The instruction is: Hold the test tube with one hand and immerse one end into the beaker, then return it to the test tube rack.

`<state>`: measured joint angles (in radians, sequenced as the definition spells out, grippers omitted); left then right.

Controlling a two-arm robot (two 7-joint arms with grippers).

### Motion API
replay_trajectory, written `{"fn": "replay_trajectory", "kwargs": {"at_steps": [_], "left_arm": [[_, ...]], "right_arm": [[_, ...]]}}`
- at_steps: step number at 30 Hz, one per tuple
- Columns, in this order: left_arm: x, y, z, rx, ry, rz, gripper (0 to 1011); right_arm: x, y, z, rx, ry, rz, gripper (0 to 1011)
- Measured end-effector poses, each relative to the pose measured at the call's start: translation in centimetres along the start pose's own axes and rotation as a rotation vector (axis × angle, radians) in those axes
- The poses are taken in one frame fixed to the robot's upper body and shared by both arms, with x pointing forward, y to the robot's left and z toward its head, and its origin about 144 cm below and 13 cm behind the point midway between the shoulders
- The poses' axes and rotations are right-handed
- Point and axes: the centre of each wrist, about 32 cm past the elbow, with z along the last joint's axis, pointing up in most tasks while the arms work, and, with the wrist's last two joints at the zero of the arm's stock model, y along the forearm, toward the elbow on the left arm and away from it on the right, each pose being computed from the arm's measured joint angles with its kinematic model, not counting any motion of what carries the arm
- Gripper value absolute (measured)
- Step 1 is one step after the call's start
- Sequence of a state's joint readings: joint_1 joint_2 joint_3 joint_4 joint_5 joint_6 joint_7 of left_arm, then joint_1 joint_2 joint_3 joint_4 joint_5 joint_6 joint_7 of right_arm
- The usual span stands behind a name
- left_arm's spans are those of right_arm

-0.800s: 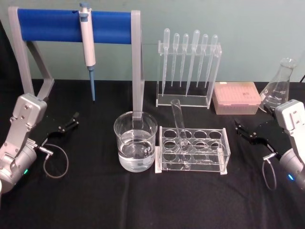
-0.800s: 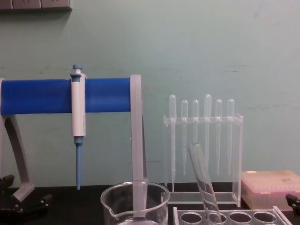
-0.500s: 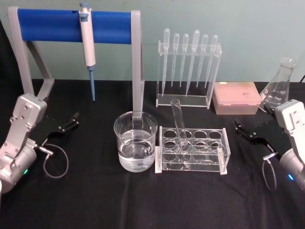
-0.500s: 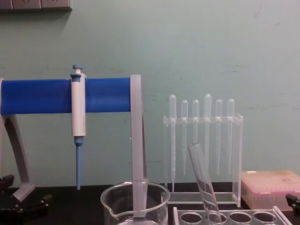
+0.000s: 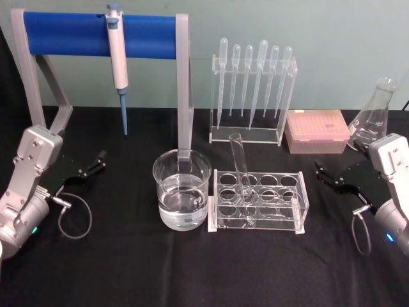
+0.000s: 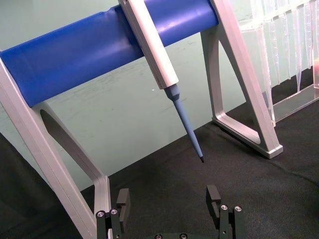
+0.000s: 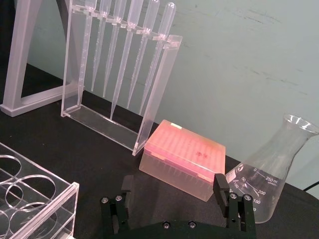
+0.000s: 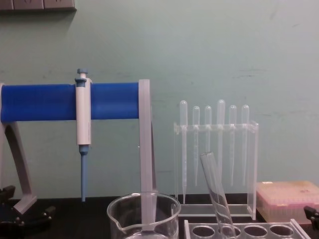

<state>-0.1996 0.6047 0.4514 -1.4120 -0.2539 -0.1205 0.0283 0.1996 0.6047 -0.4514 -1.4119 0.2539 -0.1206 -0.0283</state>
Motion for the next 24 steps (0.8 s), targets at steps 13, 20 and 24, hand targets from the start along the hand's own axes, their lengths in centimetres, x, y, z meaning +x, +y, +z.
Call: {"fn": "replay_trajectory", "kwargs": {"at_steps": [13,20,24], "left_arm": [[0.0,0.0,0.0,0.000,0.000,0.000,1000],[0.0,0.0,0.0,0.000,0.000,0.000,1000],[0.0,0.0,0.0,0.000,0.000,0.000,1000]], "right_arm": [[0.1,-0.2,0.2,0.005,-0.007,-0.002,1002],[-0.1,-2.5,1.9,0.011,-0.074,-0.019,1003],[-0.4,-4.1,3.7,0.030,-0.071,0.013,1002]]}}
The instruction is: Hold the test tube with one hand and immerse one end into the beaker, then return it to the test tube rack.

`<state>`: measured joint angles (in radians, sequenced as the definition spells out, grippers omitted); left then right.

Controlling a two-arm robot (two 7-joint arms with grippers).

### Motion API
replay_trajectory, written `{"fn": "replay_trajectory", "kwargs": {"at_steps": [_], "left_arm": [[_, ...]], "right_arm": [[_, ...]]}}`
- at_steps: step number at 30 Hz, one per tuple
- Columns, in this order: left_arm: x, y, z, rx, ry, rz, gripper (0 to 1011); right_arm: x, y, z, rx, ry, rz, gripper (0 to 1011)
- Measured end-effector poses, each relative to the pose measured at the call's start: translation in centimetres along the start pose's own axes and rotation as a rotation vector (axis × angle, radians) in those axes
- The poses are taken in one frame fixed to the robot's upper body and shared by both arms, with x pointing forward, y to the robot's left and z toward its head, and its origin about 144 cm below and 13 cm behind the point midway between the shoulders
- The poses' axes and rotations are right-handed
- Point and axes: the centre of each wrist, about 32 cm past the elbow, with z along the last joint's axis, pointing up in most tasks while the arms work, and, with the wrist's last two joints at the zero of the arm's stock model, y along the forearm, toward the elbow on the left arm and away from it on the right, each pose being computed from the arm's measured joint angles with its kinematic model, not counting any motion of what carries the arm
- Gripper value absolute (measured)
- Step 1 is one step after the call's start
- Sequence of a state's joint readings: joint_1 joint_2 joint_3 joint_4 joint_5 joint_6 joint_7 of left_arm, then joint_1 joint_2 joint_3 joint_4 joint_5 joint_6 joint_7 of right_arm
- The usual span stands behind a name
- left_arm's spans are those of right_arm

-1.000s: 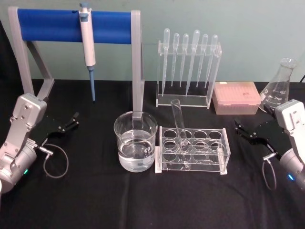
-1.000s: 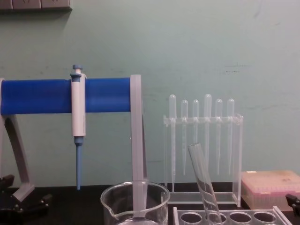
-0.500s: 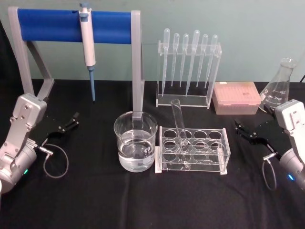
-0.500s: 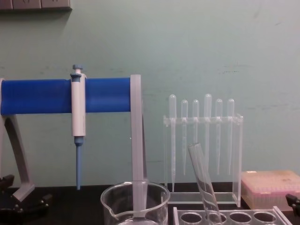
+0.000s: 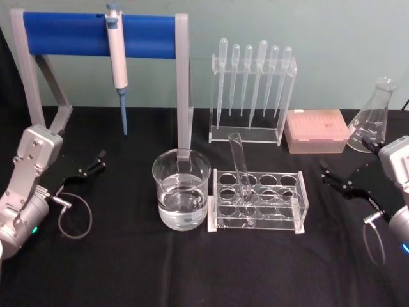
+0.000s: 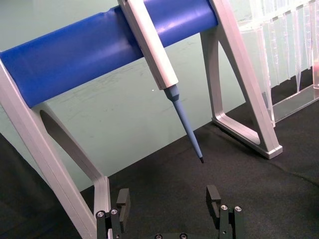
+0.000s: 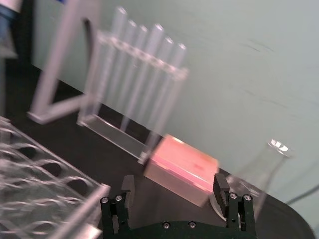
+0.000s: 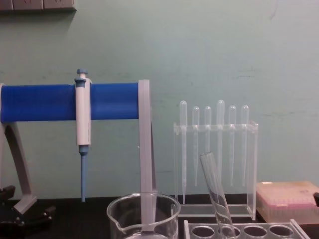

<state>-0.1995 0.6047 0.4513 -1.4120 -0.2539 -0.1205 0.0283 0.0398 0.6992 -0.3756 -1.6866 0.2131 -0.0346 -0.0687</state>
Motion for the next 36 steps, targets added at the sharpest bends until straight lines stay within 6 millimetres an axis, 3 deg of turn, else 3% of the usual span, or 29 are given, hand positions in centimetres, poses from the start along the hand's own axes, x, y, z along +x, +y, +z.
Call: {"fn": "replay_trajectory", "kwargs": {"at_steps": [4,9,18,26,34,36], "left_arm": [[0.0,0.0,0.0,0.000,0.000,0.000,1000],[0.0,0.0,0.0,0.000,0.000,0.000,1000],[0.0,0.0,0.0,0.000,0.000,0.000,1000],[0.0,0.0,0.0,0.000,0.000,0.000,1000],[0.0,0.0,0.0,0.000,0.000,0.000,1000],[0.0,0.0,0.0,0.000,0.000,0.000,1000]], "right_arm": [[-0.1,-0.5,1.6,0.028,0.052,0.085,1002],[-0.1,0.5,3.0,0.046,0.150,0.241,1003],[-0.5,4.5,4.9,0.015,0.237,0.455,1003],[-1.0,7.1,6.0,-0.016,0.265,0.553,1003],[-1.3,8.0,6.8,-0.016,0.259,0.595,1002],[-1.4,8.1,6.9,-0.016,0.256,0.599,961]]}}
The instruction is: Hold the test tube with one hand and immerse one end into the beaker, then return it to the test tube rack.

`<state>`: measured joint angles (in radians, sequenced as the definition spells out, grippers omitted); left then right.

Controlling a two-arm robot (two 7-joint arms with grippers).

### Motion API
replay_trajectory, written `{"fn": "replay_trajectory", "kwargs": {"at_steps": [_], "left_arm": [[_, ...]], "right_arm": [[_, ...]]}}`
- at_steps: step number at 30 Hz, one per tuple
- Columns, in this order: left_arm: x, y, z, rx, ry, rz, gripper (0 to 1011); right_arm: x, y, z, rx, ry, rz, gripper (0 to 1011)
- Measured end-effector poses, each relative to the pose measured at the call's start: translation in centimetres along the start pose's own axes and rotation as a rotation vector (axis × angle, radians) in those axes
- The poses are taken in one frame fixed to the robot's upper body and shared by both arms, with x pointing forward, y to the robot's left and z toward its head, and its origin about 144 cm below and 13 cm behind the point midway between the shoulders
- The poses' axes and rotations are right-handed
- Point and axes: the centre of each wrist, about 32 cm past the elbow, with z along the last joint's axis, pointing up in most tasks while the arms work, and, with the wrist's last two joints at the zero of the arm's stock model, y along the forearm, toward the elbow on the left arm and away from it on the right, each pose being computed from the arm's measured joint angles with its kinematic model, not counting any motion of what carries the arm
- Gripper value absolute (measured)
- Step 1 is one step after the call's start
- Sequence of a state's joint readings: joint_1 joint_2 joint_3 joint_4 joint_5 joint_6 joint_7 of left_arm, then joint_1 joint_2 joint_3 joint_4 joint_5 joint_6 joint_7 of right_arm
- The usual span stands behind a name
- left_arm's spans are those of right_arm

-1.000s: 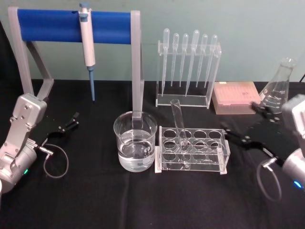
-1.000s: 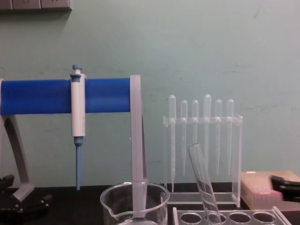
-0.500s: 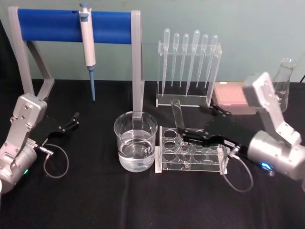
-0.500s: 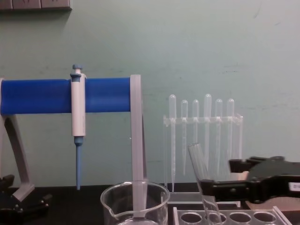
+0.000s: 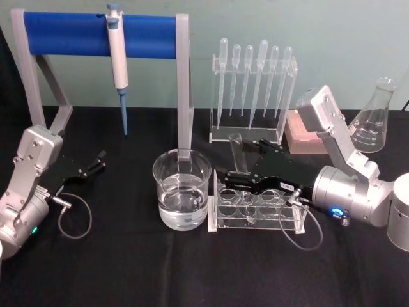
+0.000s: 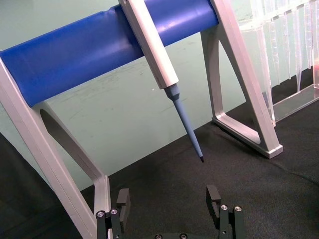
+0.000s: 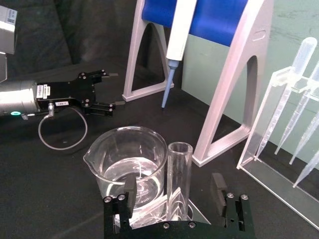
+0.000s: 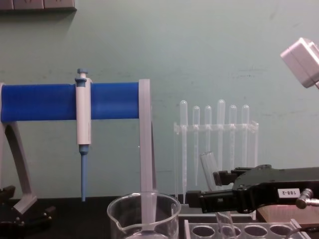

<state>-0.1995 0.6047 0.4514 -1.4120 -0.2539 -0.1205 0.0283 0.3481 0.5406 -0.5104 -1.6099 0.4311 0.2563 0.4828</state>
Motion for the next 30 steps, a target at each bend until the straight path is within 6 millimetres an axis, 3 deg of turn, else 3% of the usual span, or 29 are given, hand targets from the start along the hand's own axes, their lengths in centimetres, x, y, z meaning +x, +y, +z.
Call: {"fn": "replay_trajectory", "kwargs": {"at_steps": [13,17,23,30], "left_arm": [[0.0,0.0,0.0,0.000,0.000,0.000,1000],[0.0,0.0,0.0,0.000,0.000,0.000,1000],[0.0,0.0,0.0,0.000,0.000,0.000,1000],[0.0,0.0,0.0,0.000,0.000,0.000,1000]], "right_arm": [[-0.2,0.2,0.4,-0.014,-0.025,0.003,628],[-0.2,0.1,0.5,-0.012,-0.029,0.001,446],[-0.4,-0.3,0.8,0.004,-0.025,-0.005,270],[-0.9,-1.3,1.0,0.073,0.010,-0.024,224]]}}
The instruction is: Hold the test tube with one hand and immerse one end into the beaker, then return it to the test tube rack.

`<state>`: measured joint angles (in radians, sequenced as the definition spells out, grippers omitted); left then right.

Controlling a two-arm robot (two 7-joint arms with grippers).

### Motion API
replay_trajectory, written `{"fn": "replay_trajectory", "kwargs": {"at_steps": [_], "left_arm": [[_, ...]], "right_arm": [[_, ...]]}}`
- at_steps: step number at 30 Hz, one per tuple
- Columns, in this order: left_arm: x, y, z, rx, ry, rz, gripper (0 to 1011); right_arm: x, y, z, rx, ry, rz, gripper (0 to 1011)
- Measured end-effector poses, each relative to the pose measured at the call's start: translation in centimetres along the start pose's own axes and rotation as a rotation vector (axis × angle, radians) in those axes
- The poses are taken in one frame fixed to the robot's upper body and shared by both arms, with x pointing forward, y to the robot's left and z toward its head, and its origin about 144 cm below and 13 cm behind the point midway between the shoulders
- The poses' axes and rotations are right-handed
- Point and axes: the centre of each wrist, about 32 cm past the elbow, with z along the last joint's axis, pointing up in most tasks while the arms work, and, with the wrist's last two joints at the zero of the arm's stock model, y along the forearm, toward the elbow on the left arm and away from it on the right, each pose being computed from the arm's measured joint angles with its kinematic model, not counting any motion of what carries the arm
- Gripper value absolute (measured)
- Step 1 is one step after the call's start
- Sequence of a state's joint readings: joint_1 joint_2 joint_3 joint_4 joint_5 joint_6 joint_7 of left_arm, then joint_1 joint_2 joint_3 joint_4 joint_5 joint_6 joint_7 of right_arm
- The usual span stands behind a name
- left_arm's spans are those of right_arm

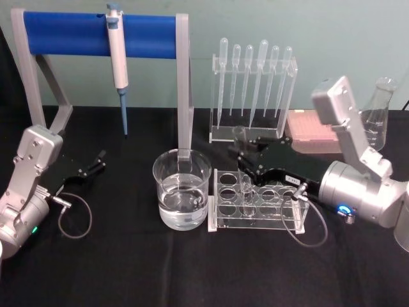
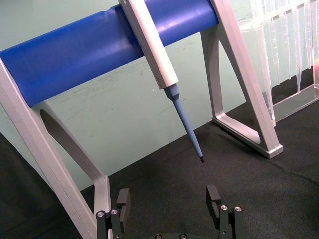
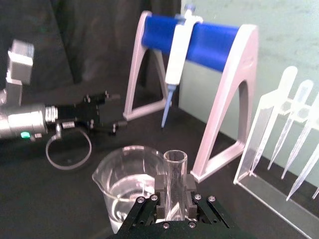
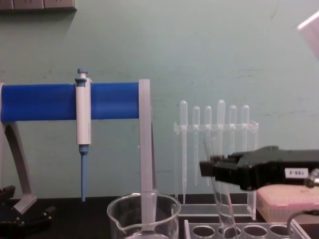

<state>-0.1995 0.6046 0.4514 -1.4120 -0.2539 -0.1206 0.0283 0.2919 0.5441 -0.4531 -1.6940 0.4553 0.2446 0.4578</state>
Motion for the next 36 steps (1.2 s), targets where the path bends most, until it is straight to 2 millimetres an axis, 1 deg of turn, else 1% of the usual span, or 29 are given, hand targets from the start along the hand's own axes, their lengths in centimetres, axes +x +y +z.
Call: {"fn": "replay_trajectory", "kwargs": {"at_steps": [5,11,13,36], "left_arm": [[0.0,0.0,0.0,0.000,0.000,0.000,1000],[0.0,0.0,0.0,0.000,0.000,0.000,1000],[0.0,0.0,0.0,0.000,0.000,0.000,1000],[0.0,0.0,0.0,0.000,0.000,0.000,1000]], "right_arm": [[-0.3,-0.8,0.5,0.061,0.019,-0.020,224],[-0.5,-1.8,2.2,0.130,0.004,-0.050,224],[-0.5,-1.8,2.4,0.136,0.002,-0.055,224],[-0.5,-1.8,2.4,0.137,0.003,-0.058,224]]}}
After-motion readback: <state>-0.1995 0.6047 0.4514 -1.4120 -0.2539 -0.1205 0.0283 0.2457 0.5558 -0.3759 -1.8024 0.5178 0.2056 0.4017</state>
